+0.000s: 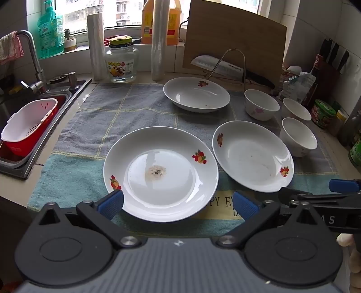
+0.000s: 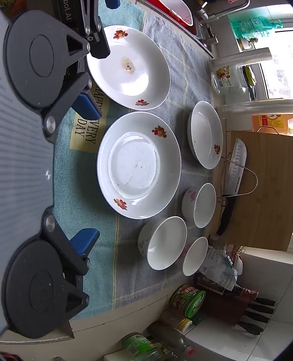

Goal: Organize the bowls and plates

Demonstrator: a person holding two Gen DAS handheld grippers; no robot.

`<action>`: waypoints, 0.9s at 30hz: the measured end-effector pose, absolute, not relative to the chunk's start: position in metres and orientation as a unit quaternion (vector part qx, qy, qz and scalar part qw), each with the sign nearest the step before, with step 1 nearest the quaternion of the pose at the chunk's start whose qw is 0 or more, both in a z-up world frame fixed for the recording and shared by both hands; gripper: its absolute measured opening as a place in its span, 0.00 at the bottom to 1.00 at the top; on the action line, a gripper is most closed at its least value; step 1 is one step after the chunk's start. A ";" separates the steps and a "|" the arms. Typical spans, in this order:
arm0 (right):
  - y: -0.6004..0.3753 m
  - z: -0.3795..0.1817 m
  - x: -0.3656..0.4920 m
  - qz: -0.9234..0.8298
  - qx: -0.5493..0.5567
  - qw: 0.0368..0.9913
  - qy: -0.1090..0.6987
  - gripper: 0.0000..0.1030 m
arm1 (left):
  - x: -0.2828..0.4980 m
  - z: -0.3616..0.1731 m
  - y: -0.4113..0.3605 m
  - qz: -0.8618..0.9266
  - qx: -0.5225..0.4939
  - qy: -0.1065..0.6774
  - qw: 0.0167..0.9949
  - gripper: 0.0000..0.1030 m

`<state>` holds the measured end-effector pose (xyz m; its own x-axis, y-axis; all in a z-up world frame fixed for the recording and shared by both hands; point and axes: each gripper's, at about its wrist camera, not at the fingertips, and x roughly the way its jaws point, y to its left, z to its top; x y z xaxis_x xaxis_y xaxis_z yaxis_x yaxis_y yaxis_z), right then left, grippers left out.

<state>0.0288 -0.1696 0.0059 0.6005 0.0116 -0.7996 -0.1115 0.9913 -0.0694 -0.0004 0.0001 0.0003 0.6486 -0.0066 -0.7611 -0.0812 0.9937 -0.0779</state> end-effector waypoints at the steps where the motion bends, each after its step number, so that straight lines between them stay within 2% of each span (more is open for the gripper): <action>1: -0.170 0.006 0.029 0.035 -0.056 0.892 0.447 1.00 | -0.001 0.000 0.000 0.021 -0.052 0.419 0.906 0.99; 27: -0.172 0.012 0.025 0.033 -0.055 0.892 0.447 1.00 | -0.002 0.004 -0.002 0.021 -0.052 0.416 0.908 0.99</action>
